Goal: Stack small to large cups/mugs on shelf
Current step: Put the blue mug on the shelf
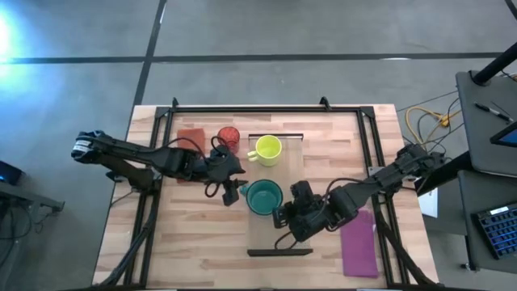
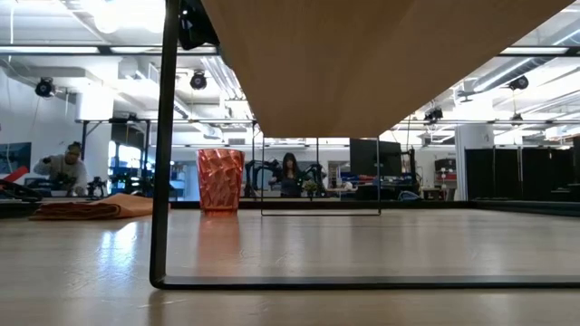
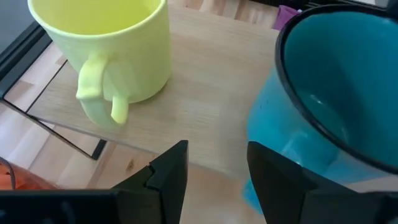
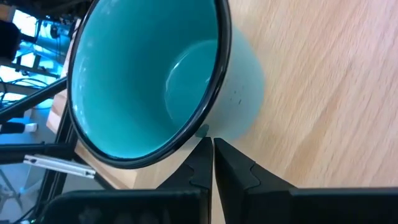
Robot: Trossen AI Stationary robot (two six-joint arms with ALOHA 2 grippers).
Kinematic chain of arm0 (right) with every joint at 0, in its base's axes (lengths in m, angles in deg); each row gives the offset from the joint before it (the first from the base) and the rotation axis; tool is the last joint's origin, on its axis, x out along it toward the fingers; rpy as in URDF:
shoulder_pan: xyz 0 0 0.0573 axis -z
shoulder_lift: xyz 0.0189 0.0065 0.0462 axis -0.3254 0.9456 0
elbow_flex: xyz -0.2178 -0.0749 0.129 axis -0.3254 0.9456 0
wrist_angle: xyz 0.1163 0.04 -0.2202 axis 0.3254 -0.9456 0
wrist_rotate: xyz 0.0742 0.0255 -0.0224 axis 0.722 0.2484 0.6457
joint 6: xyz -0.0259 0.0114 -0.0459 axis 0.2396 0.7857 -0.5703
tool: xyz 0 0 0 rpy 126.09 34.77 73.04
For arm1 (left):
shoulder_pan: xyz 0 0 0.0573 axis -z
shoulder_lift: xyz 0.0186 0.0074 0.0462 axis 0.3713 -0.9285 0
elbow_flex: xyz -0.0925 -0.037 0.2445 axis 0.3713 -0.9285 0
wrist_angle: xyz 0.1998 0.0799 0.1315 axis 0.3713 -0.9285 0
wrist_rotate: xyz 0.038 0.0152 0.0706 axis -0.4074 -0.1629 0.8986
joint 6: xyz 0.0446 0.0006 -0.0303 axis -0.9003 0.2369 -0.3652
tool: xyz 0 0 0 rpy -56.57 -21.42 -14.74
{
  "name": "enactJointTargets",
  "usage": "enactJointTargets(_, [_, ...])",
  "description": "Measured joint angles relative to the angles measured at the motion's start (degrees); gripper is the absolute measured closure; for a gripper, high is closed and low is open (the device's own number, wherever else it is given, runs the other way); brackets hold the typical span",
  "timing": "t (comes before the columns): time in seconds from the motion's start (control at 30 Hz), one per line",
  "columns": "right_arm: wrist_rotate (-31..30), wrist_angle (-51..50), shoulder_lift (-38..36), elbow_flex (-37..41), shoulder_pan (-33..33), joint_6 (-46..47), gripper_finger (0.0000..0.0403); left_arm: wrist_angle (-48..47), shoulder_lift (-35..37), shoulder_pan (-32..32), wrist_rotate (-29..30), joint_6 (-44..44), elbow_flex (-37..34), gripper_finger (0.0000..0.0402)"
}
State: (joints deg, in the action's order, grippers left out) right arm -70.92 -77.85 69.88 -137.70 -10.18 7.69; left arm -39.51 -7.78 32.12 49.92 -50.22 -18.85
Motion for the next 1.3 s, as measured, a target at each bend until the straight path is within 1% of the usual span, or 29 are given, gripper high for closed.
enactJointTargets(0.2, [0.0,-0.7,0.0,0.0,1.2,-1.6,0.0394,2.6,0.0,-0.1,-1.4,-0.9,-0.3,0.0249])
enactJointTargets(0.47, [-0.6,-4.7,-0.3,0.0,2.7,-1.8,0.0394,3.6,-0.1,-0.2,-3.2,-0.9,-0.3,0.0249])
enactJointTargets(0.73, [-0.9,-7.4,-1.3,0.0,3.0,-1.7,0.0394,7.2,-3.1,-0.3,-5.9,-0.9,-0.1,0.0249])
enactJointTargets(0.8, [-0.4,-7.2,-1.7,0.0,2.7,-1.2,0.0394,6.2,-3.6,-0.5,-6.0,-0.9,-0.1,0.0249])
enactJointTargets(0.9, [2.3,-7.0,-2.1,0.0,1.3,0.3,0.0394,5.6,-3.4,-0.6,-6.1,-1.5,-0.1,0.0249])
enactJointTargets(1.03, [7.6,-4.0,-2.2,0.0,-1.3,2.1,0.0394,3.9,-2.0,-1.0,-5.1,-2.6,0.0,0.0249])
enactJointTargets(1.17, [6.3,2.5,-1.9,0.0,-2.3,1.9,0.0394,3.7,-1.2,-1.6,-4.9,-2.7,0.1,0.0249])
enactJointTargets(1.3, [4.6,4.5,-1.1,0.0,-1.1,0.2,0.0394,3.7,-1.2,-1.7,-4.9,-2.8,0.1,0.0249])
